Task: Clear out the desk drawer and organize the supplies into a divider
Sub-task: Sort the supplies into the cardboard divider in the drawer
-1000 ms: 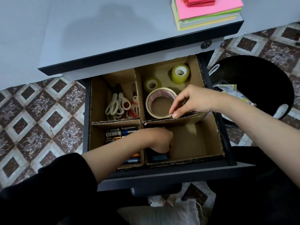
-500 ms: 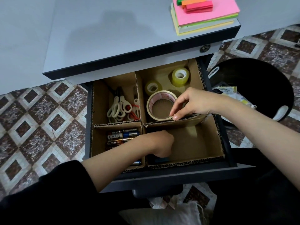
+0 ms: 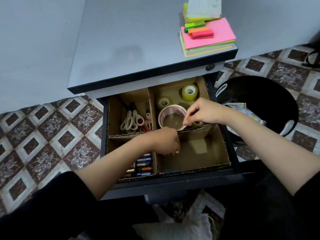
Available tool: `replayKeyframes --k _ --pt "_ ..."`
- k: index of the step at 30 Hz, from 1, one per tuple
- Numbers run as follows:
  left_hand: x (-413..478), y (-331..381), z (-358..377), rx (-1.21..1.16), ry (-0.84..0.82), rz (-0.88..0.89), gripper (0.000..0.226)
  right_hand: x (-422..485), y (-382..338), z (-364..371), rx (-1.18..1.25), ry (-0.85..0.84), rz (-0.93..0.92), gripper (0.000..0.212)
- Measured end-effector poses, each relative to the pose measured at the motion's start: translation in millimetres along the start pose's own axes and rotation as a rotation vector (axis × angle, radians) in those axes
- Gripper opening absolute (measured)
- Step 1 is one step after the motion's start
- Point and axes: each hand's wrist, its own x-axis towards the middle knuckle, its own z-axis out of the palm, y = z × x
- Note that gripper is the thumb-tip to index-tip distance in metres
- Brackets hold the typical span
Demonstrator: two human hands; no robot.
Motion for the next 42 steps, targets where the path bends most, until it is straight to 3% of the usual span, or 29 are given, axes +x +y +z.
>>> replayKeyframes --k 3,7,13,15,17,24,30,42 --pt "-19.0 -3.6 -8.5 -0.136 0.113 0.064 0.022 -11.3 -0.2 -4.1 0.052 0.141 -0.046 0.004" --pt "-37.7 -5.7 -18.5 -0.139 0.322 0.133 0.018 -28.9 -7.0 -16.0 0.094 0.343 -0.099 0.003" --pt "-39.1 3.2 -72.9 -0.269 0.882 0.293 0.01 -42.9 -40.4 -57.9 -0.046 0.579 -0.204 0.006" --pt "-29.3 5.7 -102.5 -0.289 1.101 0.272 0.01 -41.1 -51.2 -74.1 -0.095 0.651 -0.221 0.005" --pt "-17.0 5.2 -128.7 -0.297 1.209 0.202 0.015 -36.7 -60.9 -88.9 -0.154 0.697 -0.227 0.005" --pt "15.0 -14.1 -149.7 -0.487 1.235 0.162 0.016 -8.0 -76.8 -125.9 -0.307 0.771 -0.2 0.011" --pt "16.3 -17.2 -147.6 -0.503 1.237 0.175 0.014 9.0 -72.1 -133.8 -0.473 0.68 -0.121 0.014" --pt "19.9 -16.8 -147.8 -0.509 1.277 0.16 0.018 10.3 -73.4 -138.5 -0.557 0.646 -0.128 0.015"
